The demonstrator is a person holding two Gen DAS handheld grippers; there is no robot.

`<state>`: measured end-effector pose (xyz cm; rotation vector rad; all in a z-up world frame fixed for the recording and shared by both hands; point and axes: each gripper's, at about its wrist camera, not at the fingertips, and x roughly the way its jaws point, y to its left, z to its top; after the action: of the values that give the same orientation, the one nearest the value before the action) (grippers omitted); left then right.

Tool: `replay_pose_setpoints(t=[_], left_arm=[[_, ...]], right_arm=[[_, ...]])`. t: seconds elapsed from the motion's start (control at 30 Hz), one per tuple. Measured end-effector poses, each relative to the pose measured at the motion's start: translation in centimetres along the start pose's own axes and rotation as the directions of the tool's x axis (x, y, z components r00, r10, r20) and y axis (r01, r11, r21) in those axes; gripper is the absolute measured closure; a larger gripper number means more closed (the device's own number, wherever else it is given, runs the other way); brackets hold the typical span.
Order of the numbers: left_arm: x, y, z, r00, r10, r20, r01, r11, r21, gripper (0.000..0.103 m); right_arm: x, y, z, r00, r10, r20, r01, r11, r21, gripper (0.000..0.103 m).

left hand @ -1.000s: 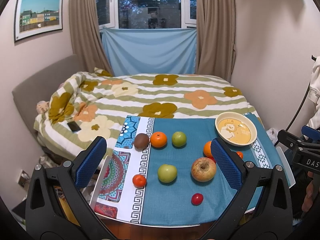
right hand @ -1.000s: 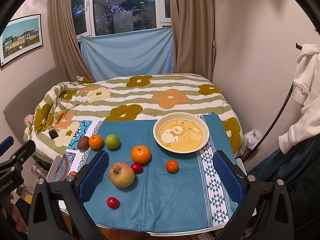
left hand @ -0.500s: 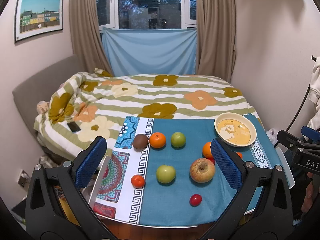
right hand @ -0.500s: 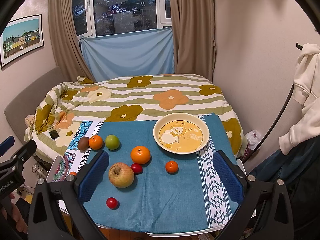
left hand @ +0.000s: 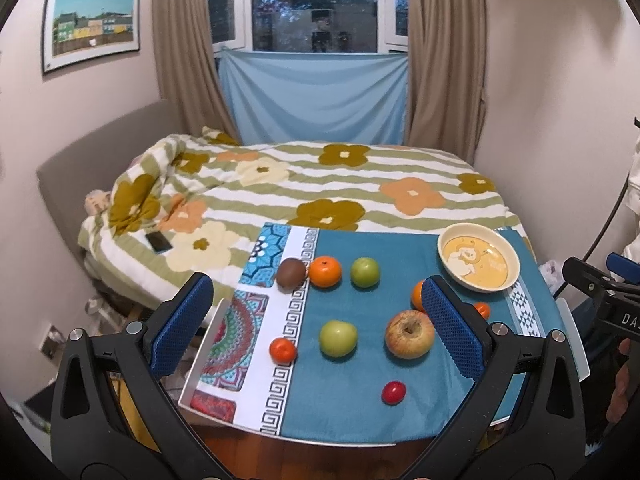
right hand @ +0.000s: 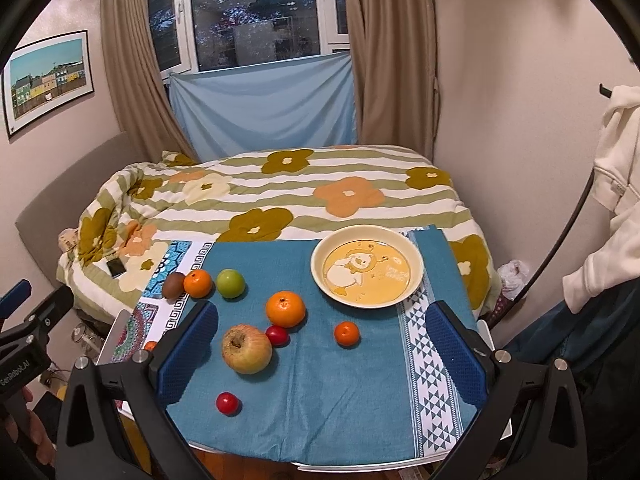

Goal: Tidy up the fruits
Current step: 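Grasp the tangerine with the left tool while the right tool grasps the large yellow-red apple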

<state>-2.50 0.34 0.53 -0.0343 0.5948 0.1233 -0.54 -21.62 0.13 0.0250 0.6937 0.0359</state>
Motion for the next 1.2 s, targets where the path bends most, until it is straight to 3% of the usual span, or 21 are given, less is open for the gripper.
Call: replay_pose_setpoints(t=[0.3,0.43,0.63,0.83,1.03,1.2], left_arm=[[1.0,1.3,-2.8,0.995,0.087,-0.057,-0.088,0.996,-0.01,0.0],[2.3,2.1,-4.4,0.994,0.07,-0.086,-0.069,0.997,0.017,0.0],[5.7,3.7,-6.2,0.987,-0.012,-0.16,0.03,0.994,0.108,0.0],[9.9,5.8,-7.9,0.965,-0.083,-0.248,0.133,0.973,0.19,0.0],[14.4,7.0,-9.2,0.928,-0.16,-0.335,0.25,0.937,0.245,0.001],[17.8,6.3,-10.5,0.894,-0.193,-0.405,0.327,0.898,0.295,0.013]], right_arm=[[3.3,1.2,-1.4,0.991,0.11,-0.081,-0.114,0.992,-0.049,0.0],[4.7,2.8,-2.2,0.988,0.109,-0.109,-0.116,0.991,-0.06,0.0],[7.2,4.7,-4.0,0.982,0.096,-0.164,-0.1,0.995,-0.018,0.0],[10.2,7.0,-5.7,0.976,0.059,-0.207,-0.053,0.998,0.036,0.0],[13.1,8.9,-7.4,0.974,0.008,-0.228,0.011,0.997,0.08,0.0],[15.2,9.7,-8.5,0.971,-0.027,-0.237,0.053,0.993,0.102,0.0]])
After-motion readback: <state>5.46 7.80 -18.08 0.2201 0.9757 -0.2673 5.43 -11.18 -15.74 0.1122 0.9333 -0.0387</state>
